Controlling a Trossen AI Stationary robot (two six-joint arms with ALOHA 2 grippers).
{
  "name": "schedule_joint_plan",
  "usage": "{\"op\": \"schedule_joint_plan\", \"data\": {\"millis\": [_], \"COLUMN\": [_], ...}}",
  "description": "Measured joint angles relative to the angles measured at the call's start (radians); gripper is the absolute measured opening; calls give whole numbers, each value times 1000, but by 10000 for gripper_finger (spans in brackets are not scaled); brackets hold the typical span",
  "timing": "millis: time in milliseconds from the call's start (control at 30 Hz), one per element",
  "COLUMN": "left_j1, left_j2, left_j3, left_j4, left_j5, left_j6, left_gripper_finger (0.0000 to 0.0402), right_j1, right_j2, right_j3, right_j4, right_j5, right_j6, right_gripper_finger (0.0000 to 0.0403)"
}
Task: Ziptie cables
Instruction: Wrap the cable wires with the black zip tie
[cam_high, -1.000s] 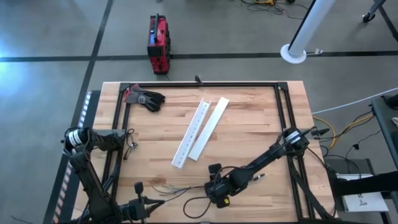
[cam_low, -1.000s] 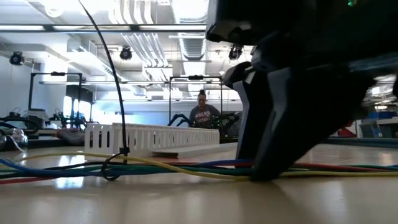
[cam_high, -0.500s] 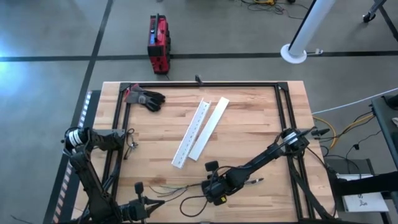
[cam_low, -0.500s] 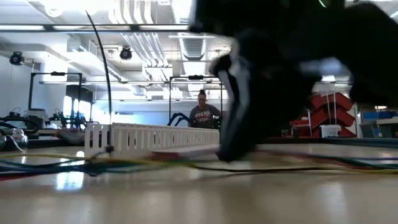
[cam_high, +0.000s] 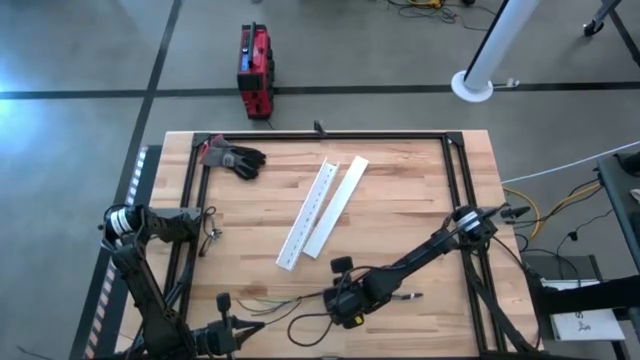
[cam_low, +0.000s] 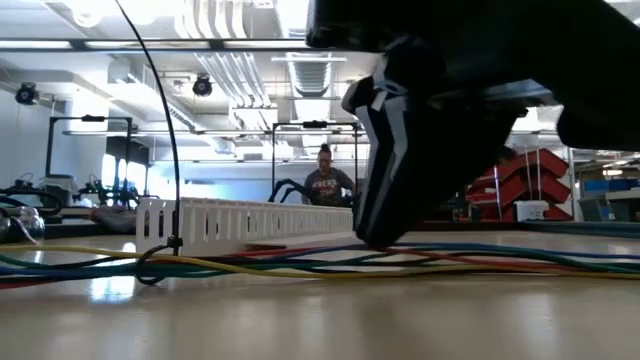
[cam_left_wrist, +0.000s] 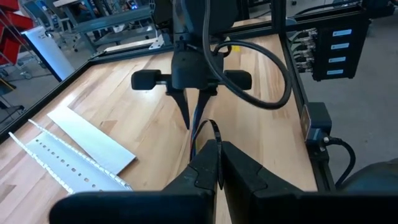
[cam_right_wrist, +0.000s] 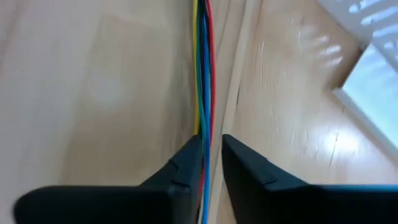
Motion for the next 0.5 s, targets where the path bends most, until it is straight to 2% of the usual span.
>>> {"op": "schedule_joint_plan", "data": {"millis": [267, 500], "left_j1": [0, 0], "left_j2": [0, 0], "left_j3": [0, 0], "left_j4": [0, 0], "left_j5": [0, 0], "left_j6": [0, 0], "left_gripper_finger": [0, 0], "right_j1": [0, 29], "right_j2": [-2, -21], "right_j3": [3, 41], "right_j4": [-113, -409], "right_j5": [-36, -35], "right_j6": [47, 195], "right_gripper_finger": [121, 126]}}
